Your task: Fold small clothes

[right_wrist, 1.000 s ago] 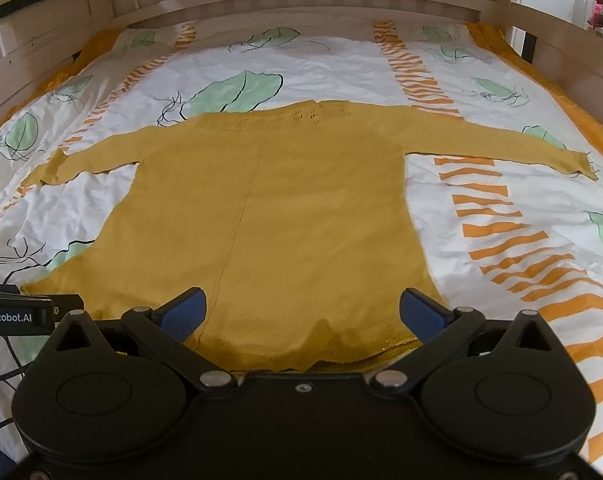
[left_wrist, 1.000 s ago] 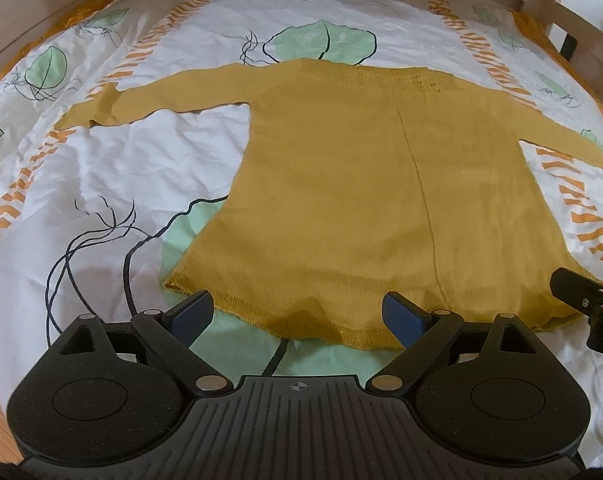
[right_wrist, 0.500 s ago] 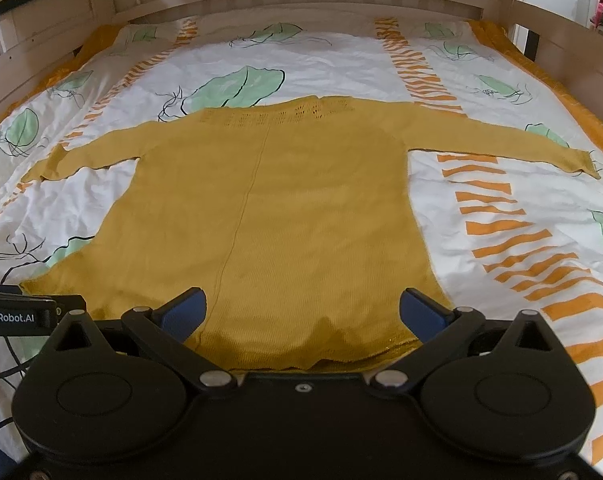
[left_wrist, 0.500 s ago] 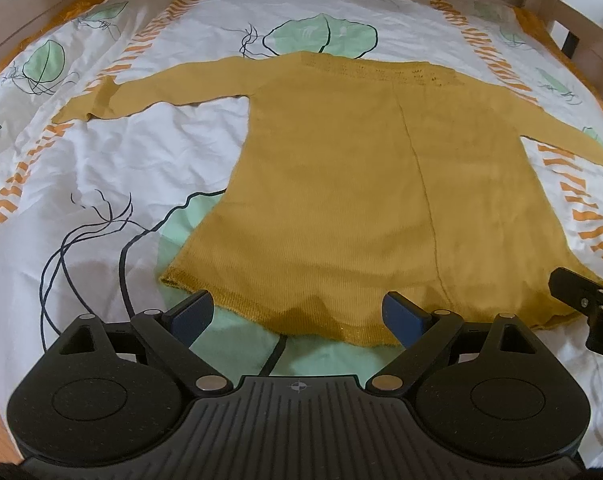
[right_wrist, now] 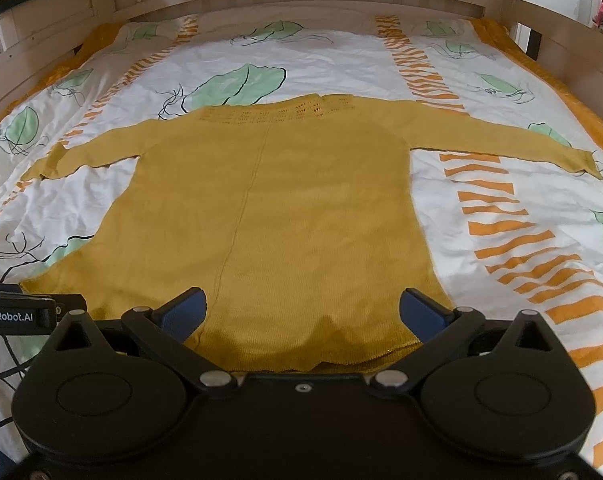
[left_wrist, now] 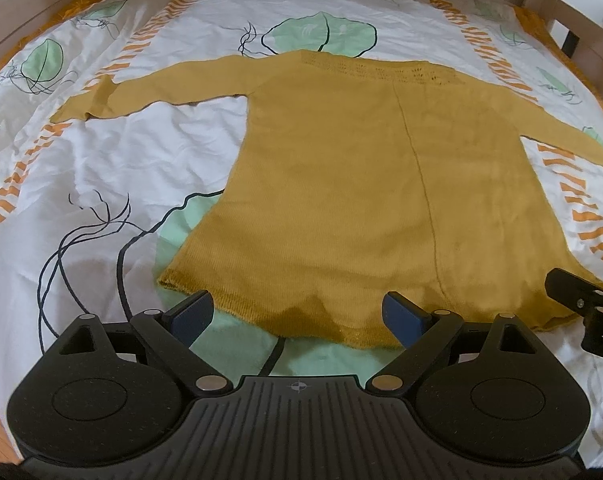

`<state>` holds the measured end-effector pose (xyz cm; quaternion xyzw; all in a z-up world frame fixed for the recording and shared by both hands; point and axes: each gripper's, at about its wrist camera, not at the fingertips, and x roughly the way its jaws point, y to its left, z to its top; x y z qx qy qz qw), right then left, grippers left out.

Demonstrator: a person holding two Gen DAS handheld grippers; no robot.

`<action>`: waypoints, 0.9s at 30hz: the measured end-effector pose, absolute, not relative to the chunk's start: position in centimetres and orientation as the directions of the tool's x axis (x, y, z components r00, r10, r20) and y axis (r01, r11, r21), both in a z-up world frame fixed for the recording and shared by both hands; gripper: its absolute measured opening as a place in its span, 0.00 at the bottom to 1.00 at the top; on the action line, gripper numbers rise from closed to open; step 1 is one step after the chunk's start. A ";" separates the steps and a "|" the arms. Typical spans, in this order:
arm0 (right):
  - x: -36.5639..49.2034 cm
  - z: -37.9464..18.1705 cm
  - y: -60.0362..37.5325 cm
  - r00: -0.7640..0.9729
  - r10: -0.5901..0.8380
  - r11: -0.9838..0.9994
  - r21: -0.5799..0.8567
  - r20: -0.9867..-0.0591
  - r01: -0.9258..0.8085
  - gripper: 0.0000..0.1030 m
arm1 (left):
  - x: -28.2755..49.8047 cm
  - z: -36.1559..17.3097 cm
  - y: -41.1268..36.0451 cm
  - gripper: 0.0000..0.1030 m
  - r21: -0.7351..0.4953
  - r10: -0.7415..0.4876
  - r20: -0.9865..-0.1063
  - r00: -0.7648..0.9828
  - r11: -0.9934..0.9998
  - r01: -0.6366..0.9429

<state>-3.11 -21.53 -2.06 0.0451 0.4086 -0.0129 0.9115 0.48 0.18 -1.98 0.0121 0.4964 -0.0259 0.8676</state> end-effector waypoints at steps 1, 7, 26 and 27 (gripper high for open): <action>-3.1 -2.1 -21.5 0.666 0.013 0.996 0.071 -0.746 0.061 0.99 | 0.5 -2.0 0.1 0.89 -0.004 -0.033 -0.862 0.506 0.998 0.057; -2.8 -2.0 -21.5 0.667 0.010 0.996 0.065 -0.745 0.057 0.99 | 1.1 -1.7 0.0 0.89 -0.005 -0.035 -0.860 0.509 0.998 0.059; 1.8 -1.7 -21.6 0.691 0.064 0.995 0.102 -0.720 0.015 0.99 | 6.0 -0.2 4.0 0.89 -0.044 -0.028 -0.809 0.587 0.999 -0.014; 2.3 -1.7 -21.5 0.696 0.066 0.995 0.103 -0.715 0.012 0.99 | 6.5 0.0 4.3 0.89 -0.040 -0.021 -0.801 0.598 0.999 -0.019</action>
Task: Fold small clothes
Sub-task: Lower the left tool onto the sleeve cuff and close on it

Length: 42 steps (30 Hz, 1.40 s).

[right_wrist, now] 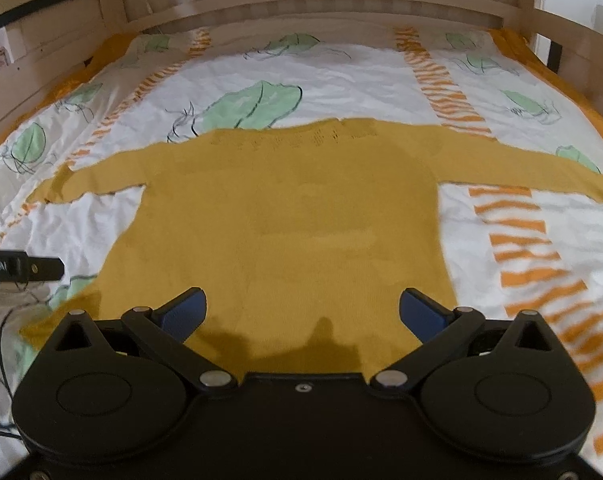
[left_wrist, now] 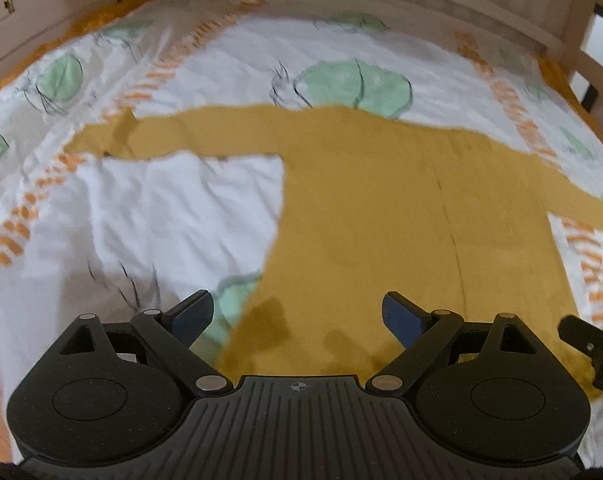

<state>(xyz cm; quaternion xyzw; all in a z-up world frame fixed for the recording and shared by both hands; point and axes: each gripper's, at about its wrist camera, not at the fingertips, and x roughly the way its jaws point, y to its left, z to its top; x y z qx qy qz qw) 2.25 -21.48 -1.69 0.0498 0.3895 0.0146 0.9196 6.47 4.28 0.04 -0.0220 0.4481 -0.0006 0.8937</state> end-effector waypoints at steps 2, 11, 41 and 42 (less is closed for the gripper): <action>3.1 -1.5 -21.4 0.707 0.071 0.994 0.106 -0.704 0.006 0.99 | 7.5 0.4 4.9 0.89 -0.023 0.001 -0.783 0.622 0.999 -0.032; 7.2 0.3 -20.4 0.789 0.101 0.991 0.133 -0.607 -0.024 0.99 | 11.6 1.5 9.4 0.89 -0.136 -0.093 -0.712 0.696 0.991 -0.007; 18.2 -1.9 -12.9 0.802 0.295 0.939 0.315 -0.520 -0.141 1.00 | 26.7 -4.7 36.0 0.88 -0.359 -0.013 -0.701 0.713 0.870 -0.337; 18.3 -2.1 -12.7 0.798 0.297 0.938 0.318 -0.524 -0.140 1.00 | 26.9 -5.2 36.4 0.88 -0.357 -0.009 -0.706 0.708 0.868 -0.345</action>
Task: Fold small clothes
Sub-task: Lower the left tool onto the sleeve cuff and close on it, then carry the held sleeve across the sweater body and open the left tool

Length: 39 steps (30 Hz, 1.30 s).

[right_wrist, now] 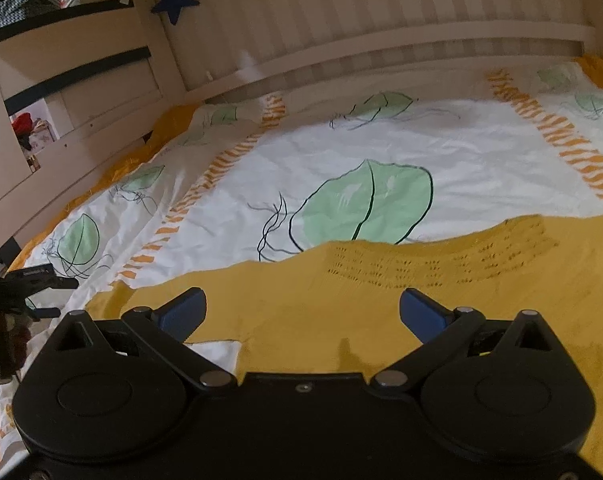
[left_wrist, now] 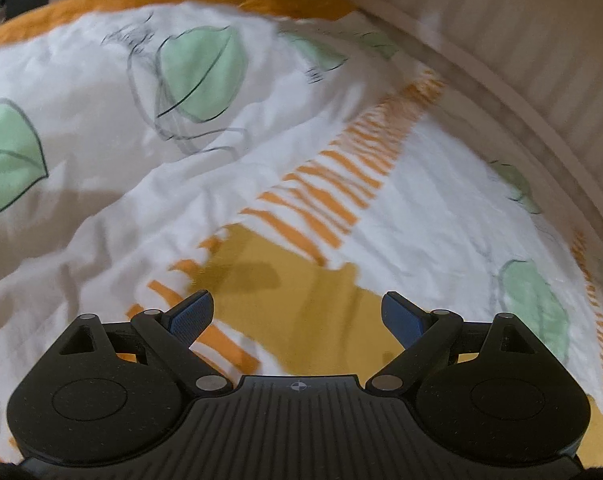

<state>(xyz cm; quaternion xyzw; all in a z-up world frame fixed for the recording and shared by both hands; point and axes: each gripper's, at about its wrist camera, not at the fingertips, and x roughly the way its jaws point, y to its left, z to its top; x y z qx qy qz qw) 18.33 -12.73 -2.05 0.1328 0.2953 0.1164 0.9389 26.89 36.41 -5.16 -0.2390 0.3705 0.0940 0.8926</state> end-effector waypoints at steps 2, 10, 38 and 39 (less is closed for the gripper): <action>18.7 -2.4 -12.4 0.791 0.303 0.935 0.326 -0.532 -0.139 1.00 | 27.3 -6.3 37.4 0.88 -0.358 0.000 -0.714 0.700 0.860 -0.365; 19.4 -3.5 -11.2 0.763 0.310 0.936 0.323 -0.567 -0.141 1.00 | 28.6 -9.9 39.0 0.88 -0.411 -0.040 -0.731 0.682 0.823 -0.393; 18.7 -5.1 -17.7 0.721 0.281 0.924 0.382 -0.633 -0.025 1.00 | 27.8 2.6 31.6 0.07 -0.402 -0.068 -0.571 0.818 0.892 -0.207; 18.6 -5.0 -18.2 0.722 0.280 0.924 0.383 -0.633 -0.022 1.00 | 27.8 3.4 30.7 0.07 -0.402 -0.080 -0.562 0.824 0.896 -0.187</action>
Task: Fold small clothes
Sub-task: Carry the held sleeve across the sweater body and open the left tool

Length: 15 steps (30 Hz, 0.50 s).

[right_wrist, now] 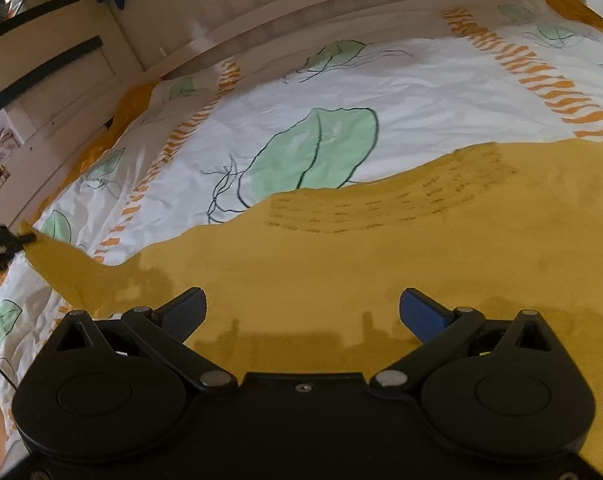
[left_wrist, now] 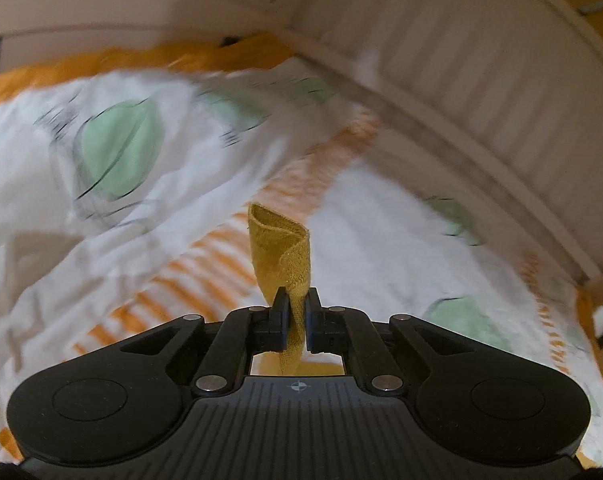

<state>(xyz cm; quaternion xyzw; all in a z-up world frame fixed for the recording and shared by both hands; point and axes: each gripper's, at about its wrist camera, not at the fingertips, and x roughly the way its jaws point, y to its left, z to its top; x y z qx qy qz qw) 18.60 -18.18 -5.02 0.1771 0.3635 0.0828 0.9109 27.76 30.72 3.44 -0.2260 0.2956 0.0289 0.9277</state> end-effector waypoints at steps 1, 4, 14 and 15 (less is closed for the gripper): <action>18.5 -5.0 -18.7 0.723 0.278 0.923 0.385 -0.632 -0.018 1.00 | 27.8 4.5 29.7 0.07 -0.405 -0.097 -0.550 0.829 0.900 -0.163; 18.1 -4.8 -20.6 0.725 0.283 0.914 0.406 -0.628 -0.005 1.00 | 27.8 6.4 27.0 0.07 -0.410 -0.139 -0.530 0.836 0.905 -0.110; 17.8 -5.3 -26.9 0.753 0.232 0.920 0.391 -0.616 0.037 1.00 | 28.6 9.2 15.0 0.07 -0.371 -0.260 -0.510 0.820 0.926 0.063; 17.9 -5.4 -27.4 0.754 0.227 0.922 0.386 -0.617 0.039 1.00 | 28.7 9.1 13.7 0.07 -0.363 -0.270 -0.512 0.815 0.928 0.079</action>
